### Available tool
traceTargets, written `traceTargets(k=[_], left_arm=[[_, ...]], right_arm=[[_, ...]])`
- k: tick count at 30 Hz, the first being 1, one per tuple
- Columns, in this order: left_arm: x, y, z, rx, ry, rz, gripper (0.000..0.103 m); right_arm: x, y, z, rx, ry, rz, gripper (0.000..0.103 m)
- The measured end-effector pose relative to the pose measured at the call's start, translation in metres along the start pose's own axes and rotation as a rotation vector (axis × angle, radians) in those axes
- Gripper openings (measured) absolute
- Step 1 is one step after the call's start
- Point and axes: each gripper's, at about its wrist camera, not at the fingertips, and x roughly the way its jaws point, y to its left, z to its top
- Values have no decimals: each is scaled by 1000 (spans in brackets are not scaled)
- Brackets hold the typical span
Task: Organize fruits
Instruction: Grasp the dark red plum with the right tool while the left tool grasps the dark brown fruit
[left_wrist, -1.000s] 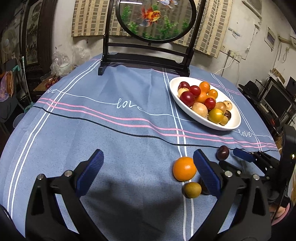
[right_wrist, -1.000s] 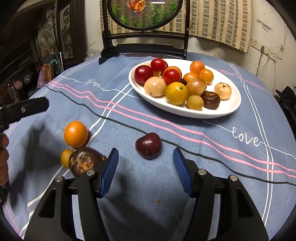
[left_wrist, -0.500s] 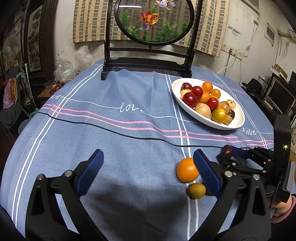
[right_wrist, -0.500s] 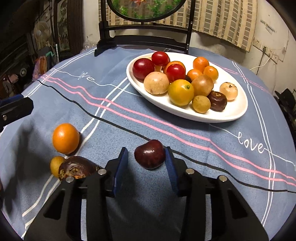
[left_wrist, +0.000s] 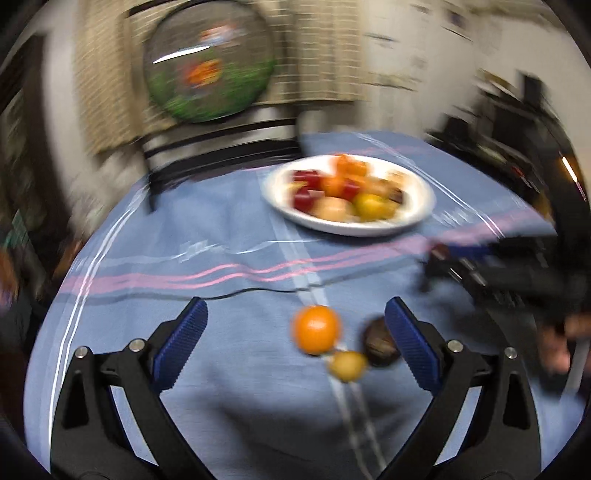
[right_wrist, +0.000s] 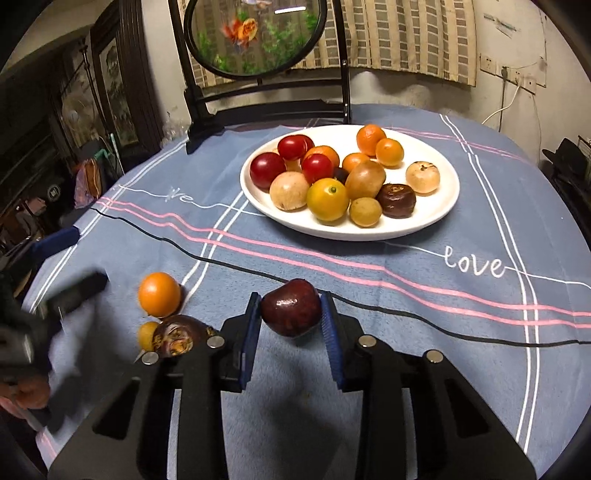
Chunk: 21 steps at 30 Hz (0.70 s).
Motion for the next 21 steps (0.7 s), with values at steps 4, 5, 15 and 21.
traceTargets(k=[4,5,15,21], left_arm=[[2,-40,-12,212,-5,-45,77],[5,-44,-14,231,6,-60,71],[43,-57,-19,289,125,-115,57],[53,-58,-21,292,156,-102,58]], right_arm=[[-8,-4,-1,13,-8,6,33],[-9,-5,-2,15,-11,4,33],[-19,-12,-1,48,-38,5,33],[-22,-15,-2,65,-42,9,33]])
